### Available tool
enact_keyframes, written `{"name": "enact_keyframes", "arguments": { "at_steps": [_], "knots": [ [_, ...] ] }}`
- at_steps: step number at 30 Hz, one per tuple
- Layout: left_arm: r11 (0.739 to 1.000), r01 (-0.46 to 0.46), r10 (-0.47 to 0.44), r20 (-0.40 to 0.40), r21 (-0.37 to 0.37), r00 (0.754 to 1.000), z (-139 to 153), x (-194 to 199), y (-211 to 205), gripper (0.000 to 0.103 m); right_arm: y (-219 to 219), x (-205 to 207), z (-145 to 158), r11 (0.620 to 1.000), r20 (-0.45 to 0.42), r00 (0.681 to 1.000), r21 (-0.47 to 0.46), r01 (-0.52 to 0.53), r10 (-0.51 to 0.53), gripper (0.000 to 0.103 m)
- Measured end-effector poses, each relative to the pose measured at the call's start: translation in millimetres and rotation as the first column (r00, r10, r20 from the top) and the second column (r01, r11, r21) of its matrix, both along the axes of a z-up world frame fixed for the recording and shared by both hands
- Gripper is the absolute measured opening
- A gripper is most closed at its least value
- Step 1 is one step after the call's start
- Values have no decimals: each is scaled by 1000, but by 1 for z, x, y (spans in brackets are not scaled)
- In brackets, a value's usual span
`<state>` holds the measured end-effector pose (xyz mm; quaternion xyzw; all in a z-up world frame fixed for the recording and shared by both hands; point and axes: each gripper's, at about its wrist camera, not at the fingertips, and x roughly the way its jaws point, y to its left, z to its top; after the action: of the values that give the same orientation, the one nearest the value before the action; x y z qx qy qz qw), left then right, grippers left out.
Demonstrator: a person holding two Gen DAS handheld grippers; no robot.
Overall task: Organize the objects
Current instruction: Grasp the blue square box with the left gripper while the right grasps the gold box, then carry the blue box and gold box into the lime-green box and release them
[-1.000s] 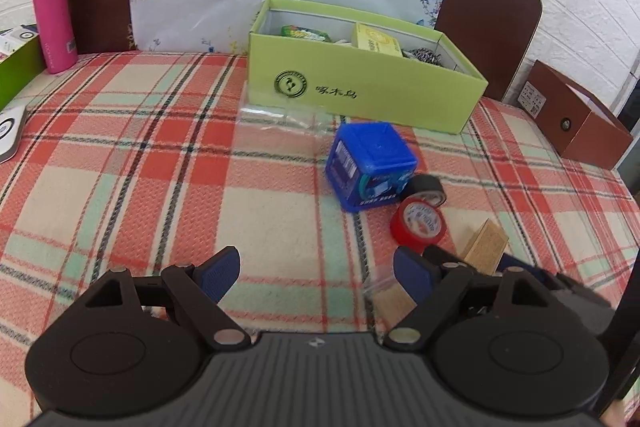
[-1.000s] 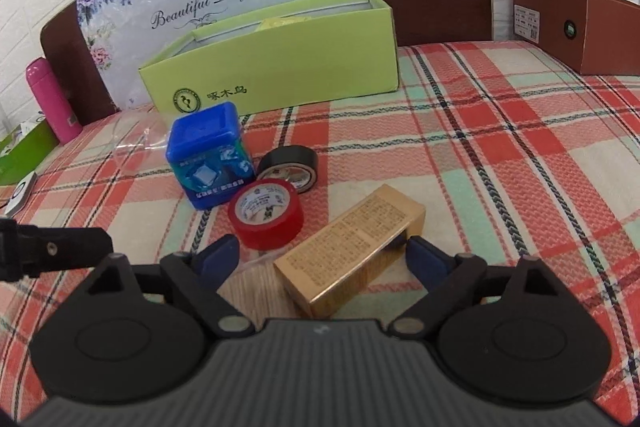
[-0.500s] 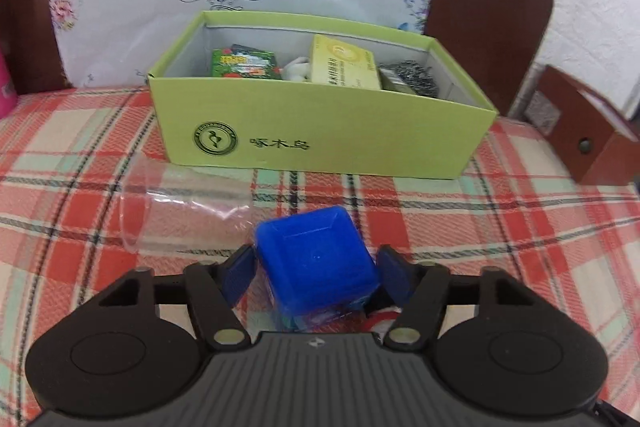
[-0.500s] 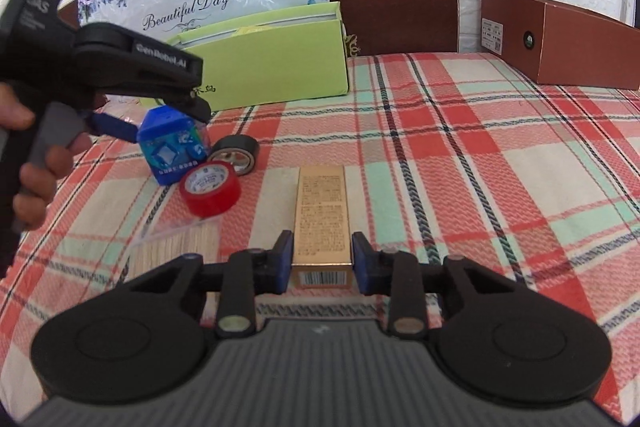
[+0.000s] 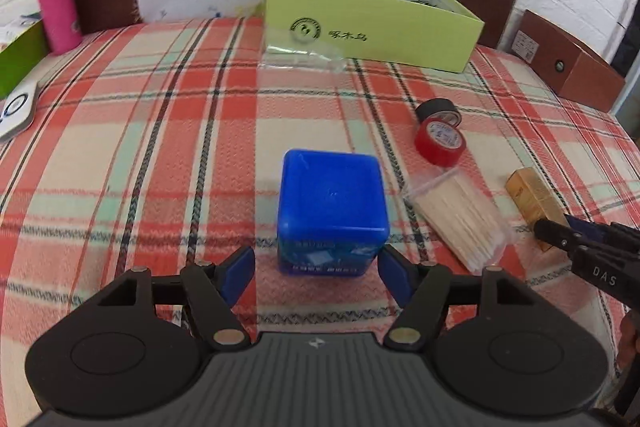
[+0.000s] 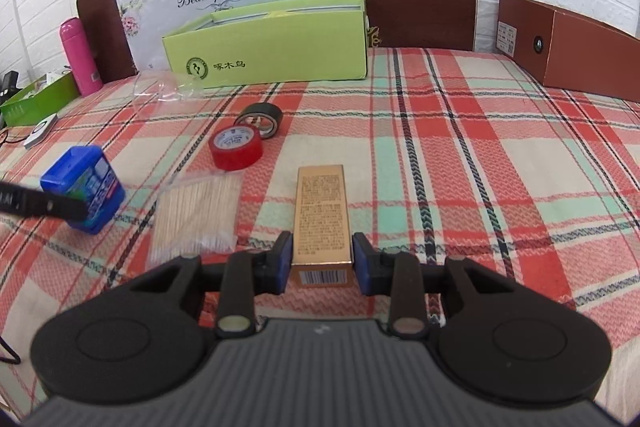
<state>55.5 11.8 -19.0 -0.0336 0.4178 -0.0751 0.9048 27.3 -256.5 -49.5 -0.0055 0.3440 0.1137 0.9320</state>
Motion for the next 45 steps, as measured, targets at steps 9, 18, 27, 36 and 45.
{"name": "enact_keyframes", "arguments": {
  "at_steps": [9,18,27,36,45],
  "knots": [
    [1000,-7,5,93,24,996,3,12,-15,77,6,2,0,999,5,1000,-31,21,-21,33],
    [999,-38,37,68,17,997,-8,17,-12,77,12,10,-4,998,1,1000,-50,23,-23,33],
    [998,23,-14,126,-63,992,11,19,-7,60,11,11,11,1000,22,1000,-1,0,0,30],
    [992,75,-45,267,-105,963,70,57,-15,60,21,52,63,996,153,986,47,-77,69,30],
    [993,69,-31,339,-99,940,112,135,-22,60,36,127,92,997,254,964,17,-78,71,30]
  ]
}}
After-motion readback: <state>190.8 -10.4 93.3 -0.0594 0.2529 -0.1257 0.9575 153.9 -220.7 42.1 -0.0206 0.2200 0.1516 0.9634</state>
